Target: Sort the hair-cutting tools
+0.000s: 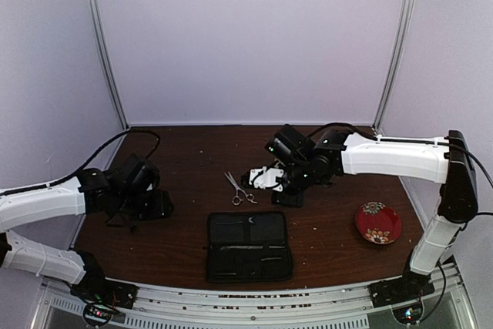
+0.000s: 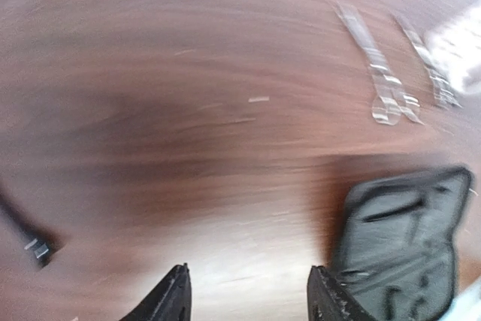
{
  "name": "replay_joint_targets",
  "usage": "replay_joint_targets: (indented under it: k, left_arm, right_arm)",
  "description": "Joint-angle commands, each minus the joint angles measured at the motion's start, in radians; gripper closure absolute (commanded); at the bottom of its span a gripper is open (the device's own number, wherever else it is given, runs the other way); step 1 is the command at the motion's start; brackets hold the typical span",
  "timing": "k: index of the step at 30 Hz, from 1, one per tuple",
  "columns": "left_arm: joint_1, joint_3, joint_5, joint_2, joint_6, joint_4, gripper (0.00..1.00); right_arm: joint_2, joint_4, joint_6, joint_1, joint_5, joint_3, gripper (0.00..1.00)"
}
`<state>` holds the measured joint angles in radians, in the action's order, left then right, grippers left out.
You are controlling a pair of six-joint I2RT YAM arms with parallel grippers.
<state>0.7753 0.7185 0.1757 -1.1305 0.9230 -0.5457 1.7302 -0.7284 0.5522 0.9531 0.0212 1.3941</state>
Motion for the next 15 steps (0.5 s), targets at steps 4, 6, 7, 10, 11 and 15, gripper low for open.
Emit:
replay_joint_targets:
  k: [4, 6, 7, 10, 11, 15]
  left_arm:
    - [-0.087, -0.098, 0.215, 0.163, 0.231, -0.261, 0.52]
    - [-0.117, -0.106, 0.246, 0.196, 0.240, -0.273, 0.56]
    - [-0.136, -0.105, 0.254, 0.202, 0.247, -0.287, 0.57]
    - [-0.211, -0.100, 0.234, 0.201, 0.219, -0.289, 0.57]
    - [-0.235, -0.096, 0.225, 0.192, 0.203, -0.282, 0.56]
    - [-0.329, -0.089, 0.171, 0.128, 0.149, -0.258, 0.48]
  right_arm:
    - [-0.023, -0.022, 0.009, 0.001, 0.045, -0.025, 0.66]
    - [-0.026, -0.022, 0.010, 0.002, 0.057, -0.027, 0.66]
    - [-0.029, -0.020, 0.009, 0.001, 0.060, -0.030, 0.66]
    - [-0.037, -0.014, 0.013, 0.002, 0.063, -0.035, 0.66]
    - [-0.038, -0.012, 0.015, 0.002, 0.063, -0.036, 0.66]
    - [-0.044, -0.011, 0.020, 0.002, 0.061, -0.042, 0.65]
